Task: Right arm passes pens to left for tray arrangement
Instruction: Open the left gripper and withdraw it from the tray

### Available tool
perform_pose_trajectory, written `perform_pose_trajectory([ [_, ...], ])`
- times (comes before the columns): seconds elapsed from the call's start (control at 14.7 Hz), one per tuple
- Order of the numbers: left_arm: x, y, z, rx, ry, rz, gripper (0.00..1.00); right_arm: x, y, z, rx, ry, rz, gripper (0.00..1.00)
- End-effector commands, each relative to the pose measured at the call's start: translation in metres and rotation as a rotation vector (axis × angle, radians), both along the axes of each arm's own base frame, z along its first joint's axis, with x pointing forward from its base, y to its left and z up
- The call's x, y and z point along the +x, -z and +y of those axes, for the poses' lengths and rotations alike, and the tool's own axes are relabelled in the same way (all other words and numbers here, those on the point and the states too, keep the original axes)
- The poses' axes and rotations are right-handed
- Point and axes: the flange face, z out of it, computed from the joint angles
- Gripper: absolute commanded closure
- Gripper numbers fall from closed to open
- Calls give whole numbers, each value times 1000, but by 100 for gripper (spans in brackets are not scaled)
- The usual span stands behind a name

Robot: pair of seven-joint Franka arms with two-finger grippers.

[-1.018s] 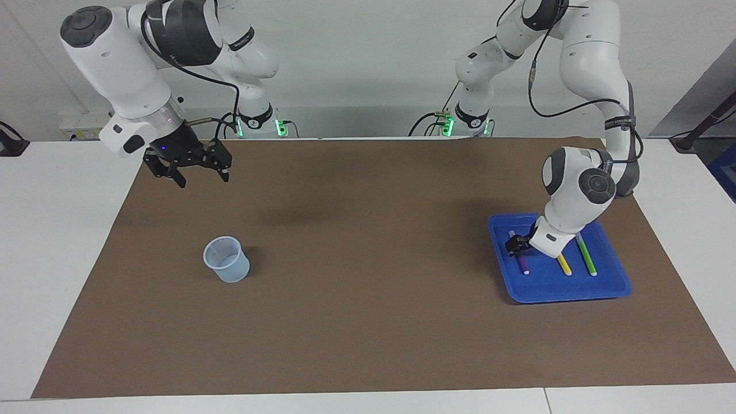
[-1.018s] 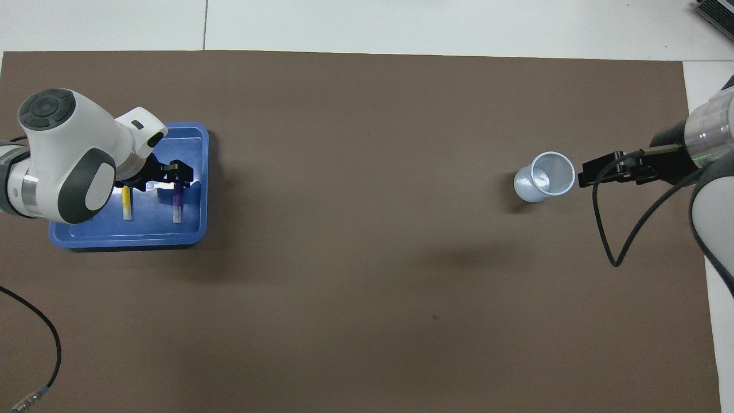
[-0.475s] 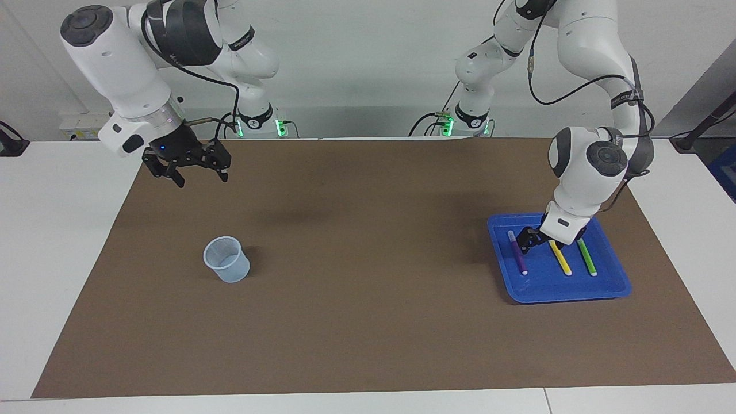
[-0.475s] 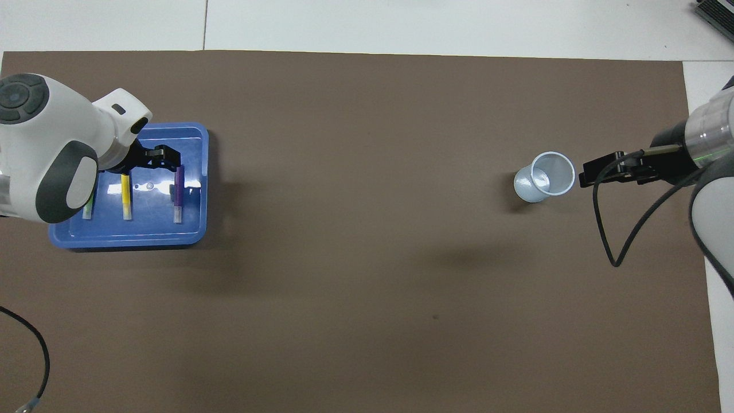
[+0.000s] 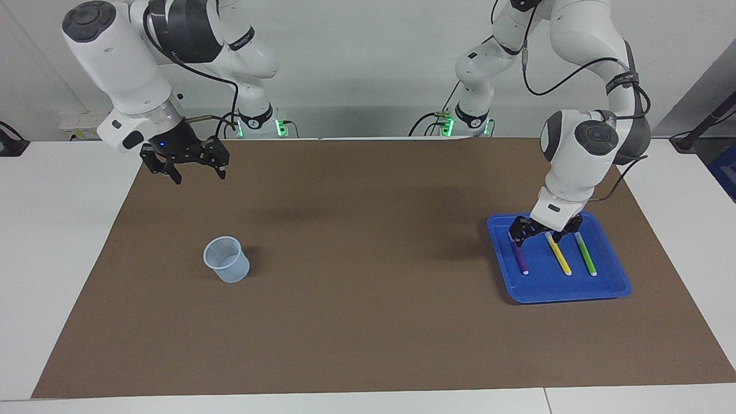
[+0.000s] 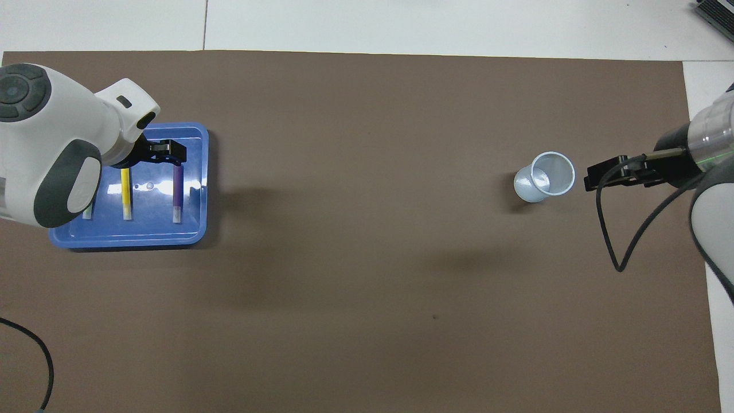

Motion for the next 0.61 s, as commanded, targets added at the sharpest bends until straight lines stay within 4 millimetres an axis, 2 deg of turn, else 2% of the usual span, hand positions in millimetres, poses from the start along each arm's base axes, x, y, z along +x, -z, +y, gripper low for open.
perform_pose_trajectory([
  [0.0,-1,-6,7,27,-8,6,0,-8,-4,2,-26,-19,2,0],
  [0.2,3,-16,5,21,-5,-21,0,-8,-4,2,-28,-19,2,0],
  [0.34,-1,-19,-5,30,4,-6,0,-8,-5,2,-28,-21,2,0],
  [0.41,-4,-19,-3,23,-13,23,0,-9,-6,2,-27,-19,0,0],
  [0.54,-1,-39,1,-41,-63,61,0,-9,-8,2,-29,-19,-4,0],
])
